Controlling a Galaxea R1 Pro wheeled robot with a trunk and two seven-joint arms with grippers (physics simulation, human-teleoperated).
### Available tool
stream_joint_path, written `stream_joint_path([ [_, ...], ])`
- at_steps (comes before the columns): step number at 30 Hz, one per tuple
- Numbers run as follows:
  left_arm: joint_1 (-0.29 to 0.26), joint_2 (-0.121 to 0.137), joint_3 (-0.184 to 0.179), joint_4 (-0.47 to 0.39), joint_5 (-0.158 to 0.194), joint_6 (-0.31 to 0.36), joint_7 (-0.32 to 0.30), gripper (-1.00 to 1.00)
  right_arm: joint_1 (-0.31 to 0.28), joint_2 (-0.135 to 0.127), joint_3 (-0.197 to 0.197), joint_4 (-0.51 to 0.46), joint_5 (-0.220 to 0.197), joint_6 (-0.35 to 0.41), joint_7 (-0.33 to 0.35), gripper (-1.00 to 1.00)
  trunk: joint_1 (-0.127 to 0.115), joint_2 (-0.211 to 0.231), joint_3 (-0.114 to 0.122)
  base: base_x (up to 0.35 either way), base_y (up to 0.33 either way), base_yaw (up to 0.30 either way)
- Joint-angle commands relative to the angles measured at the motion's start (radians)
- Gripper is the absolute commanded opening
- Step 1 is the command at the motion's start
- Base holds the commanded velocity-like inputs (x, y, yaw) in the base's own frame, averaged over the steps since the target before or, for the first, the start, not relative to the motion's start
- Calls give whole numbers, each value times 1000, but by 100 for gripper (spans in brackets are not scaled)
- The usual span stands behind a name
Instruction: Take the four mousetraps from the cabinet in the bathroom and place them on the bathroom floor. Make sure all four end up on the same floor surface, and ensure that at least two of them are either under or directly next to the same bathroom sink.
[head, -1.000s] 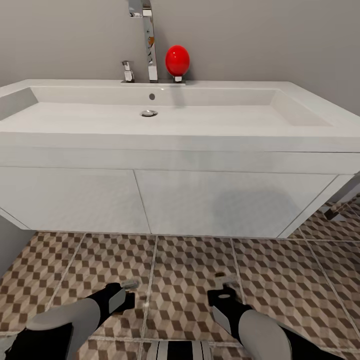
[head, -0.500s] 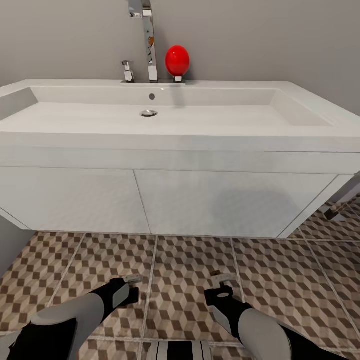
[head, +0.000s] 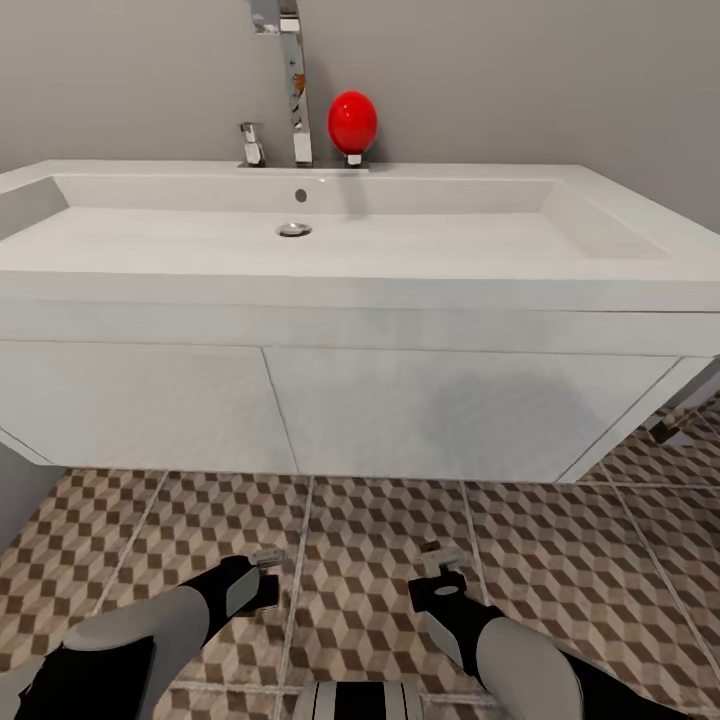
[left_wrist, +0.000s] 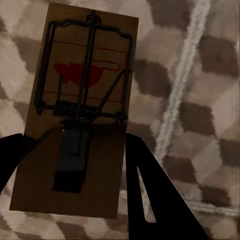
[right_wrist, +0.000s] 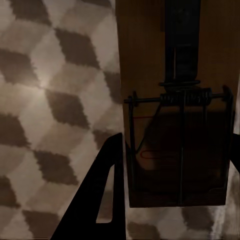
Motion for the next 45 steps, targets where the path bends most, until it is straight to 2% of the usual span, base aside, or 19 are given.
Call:
stream_joint_path([
  [1, -1, 1, -8, -2, 8, 2, 5, -100, -1, 0, -8, 2, 8, 0, -2, -100, 0, 0, -1, 265, -58, 0],
  [9, -1, 3, -8, -2, 8, 3, 5, -100, -1, 0, -8, 2, 4, 5, -6, -100, 0, 0, -1, 316, -13, 0],
  [12, -1, 1, -8, -2, 8, 3, 5, -100, -1, 0, -10, 0, 1, 70, -9, -100, 0, 0, -1, 331, -1, 0],
  [15, -1, -2, -8, -2, 8, 3, 5, -100, -1, 0, -12, -6, -2, 185, -8, -100, 0, 0, -1, 332, 0, 0],
  [19, -1, -2, -8, -2, 8, 3, 5, -100, -2, 0, -15, -10, -8, 225, -8, -100, 0, 0, -1, 244, 0, 0],
  [38, -1, -1, -7, -2, 8, 1, 5, -100, -2, 0, -15, -11, -8, 232, -7, -100, 0, 0, -1, 15, 0, 0],
  [45, -1, -3, -8, -2, 8, 1, 5, -100, -2, 0, -14, -11, -7, 171, -6, -100, 0, 0, -1, 0, 0, 0],
])
